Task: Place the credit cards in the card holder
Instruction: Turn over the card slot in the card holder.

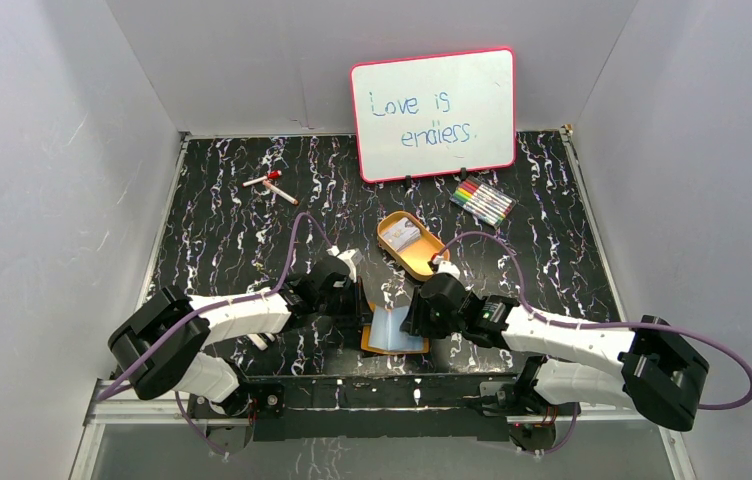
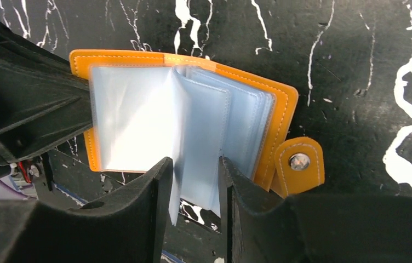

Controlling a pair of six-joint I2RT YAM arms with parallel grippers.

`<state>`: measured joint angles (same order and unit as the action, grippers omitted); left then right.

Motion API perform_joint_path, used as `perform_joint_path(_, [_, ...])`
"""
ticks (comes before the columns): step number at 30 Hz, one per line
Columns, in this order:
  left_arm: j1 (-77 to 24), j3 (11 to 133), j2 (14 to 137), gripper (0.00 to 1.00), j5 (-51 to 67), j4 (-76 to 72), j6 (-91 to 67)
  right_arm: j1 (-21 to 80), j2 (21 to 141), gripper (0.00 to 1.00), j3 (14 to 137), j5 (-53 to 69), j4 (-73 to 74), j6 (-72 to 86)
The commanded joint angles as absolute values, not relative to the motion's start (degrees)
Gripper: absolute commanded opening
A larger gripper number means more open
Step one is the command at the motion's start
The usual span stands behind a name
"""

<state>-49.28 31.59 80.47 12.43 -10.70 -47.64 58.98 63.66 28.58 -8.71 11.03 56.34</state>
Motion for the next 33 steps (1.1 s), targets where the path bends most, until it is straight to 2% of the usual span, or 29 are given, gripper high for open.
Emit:
perform_joint_path(1, [-49.36, 31.1, 79.06, 0.0, 12.0, -11.26, -47.5, 58.84, 63.43, 0.42, 28.5, -7.61, 6.74, 55.23])
perform_joint_path(11, [-49.39, 31.58, 79.46, 0.0, 11.72, -10.75, -46.9, 58.8, 61.79, 0.33, 27.76, -8.25, 5.35, 55.06])
perform_joint_path(12, [-49.39, 31.63, 79.53, 0.0, 11.69, -10.65, -46.85, 58.84, 61.51, 0.34, 27.71, -8.26, 5.07, 54.92])
perform_joint_path(15, [-49.37, 31.73, 79.71, 0.0, 11.69, -10.63, -46.76, 58.84, 60.67, 0.46, 27.64, -8.26, 4.55, 54.91])
perform_joint_path(17, [-49.39, 31.73, 79.89, 0.0, 11.69, -10.55, -46.76, 58.89, 59.59, 0.5, 27.29, -8.54, 4.04, 55.0])
perform_joint_path(26, [-49.34, 31.9, 79.89, 0.0, 11.65, -10.55, -46.9, 58.85, 56.16, 0.46, 26.52, -9.25, 3.55, 55.26])
perform_joint_path(33, [-49.39, 31.89, 79.55, 0.0, 11.69, -10.19, -47.0, 58.87, 55.38, 0.47, 27.51, -9.18, 3.92, 53.53])
